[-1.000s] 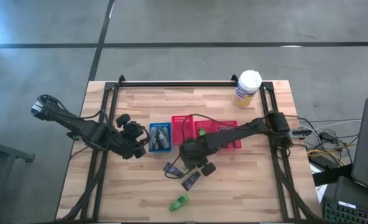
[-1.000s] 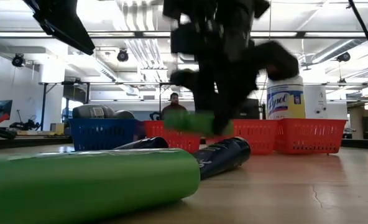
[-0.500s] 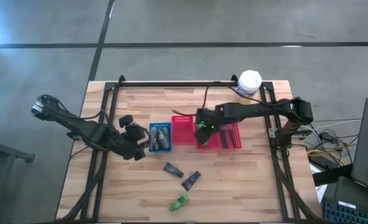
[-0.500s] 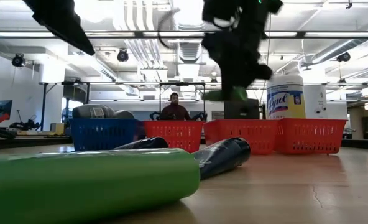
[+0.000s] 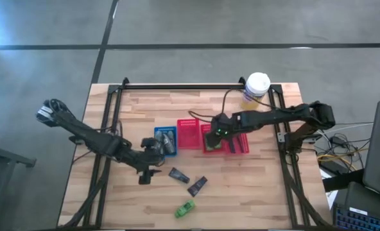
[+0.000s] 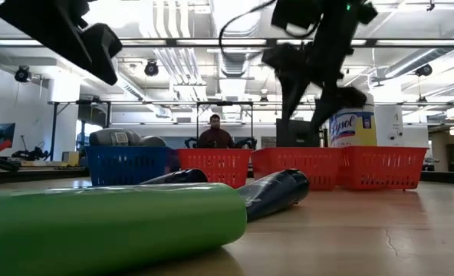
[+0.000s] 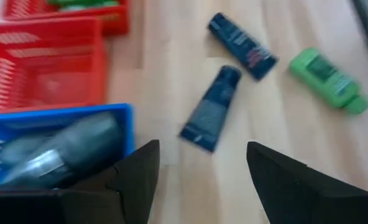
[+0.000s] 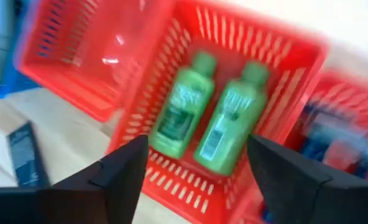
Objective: Pick & Place Travel size toiletries
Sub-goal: Put the green shampoo into the middle red bin
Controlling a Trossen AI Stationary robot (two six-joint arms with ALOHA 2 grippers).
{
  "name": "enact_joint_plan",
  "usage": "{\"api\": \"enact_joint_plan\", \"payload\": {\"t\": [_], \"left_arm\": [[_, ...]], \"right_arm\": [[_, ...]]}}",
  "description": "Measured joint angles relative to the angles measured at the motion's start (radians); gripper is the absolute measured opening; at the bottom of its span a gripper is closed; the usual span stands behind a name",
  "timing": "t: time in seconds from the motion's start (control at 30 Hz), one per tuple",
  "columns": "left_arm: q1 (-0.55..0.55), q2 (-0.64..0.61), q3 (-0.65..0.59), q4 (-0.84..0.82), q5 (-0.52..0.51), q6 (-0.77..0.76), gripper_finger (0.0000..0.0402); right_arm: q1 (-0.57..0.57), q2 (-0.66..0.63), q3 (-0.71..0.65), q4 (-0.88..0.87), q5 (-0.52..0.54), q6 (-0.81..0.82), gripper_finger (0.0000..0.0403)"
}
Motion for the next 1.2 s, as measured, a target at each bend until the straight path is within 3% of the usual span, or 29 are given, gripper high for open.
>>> {"api": "enact_joint_plan", "payload": {"t": [0.1, 0.2, 0.3, 0.5, 0.67, 0.83, 1.2], "left_arm": [[0.0, 0.056, 0.019, 0.034, 0.057, -0.112, 0.0245], [0.0, 0.14, 0.084, 0.015, 0.108, -0.383, 0.0245], [-0.019, 0.246, 0.18, -0.007, 0.13, -0.54, 0.0245], [-0.069, 0.496, 0.473, -0.317, 0.156, -0.805, 0.0245], [-0.072, 0.69, 0.723, -0.51, 0.234, -0.912, 0.0245], [-0.092, 0.832, 0.934, -0.554, 0.181, -0.924, 0.0255], [-0.097, 1.04, 1.105, -0.568, 0.204, -0.982, 0.0291]], "right_arm": [[0.023, -0.05, 0.038, -0.048, 0.055, -0.085, 0.0288], [0.058, -0.091, 0.058, -0.126, 0.112, -0.107, 0.0306], [0.088, -0.134, 0.05, -0.161, 0.144, -0.126, 0.0322], [0.14, -0.193, 0.001, -0.175, 0.146, -0.152, 0.0348], [0.158, -0.244, -0.031, -0.176, 0.152, -0.148, 0.0359], [0.16, -0.285, -0.042, -0.175, 0.152, -0.167, 0.0352], [0.16, -0.287, -0.048, -0.183, 0.147, -0.189, 0.0332]]}}
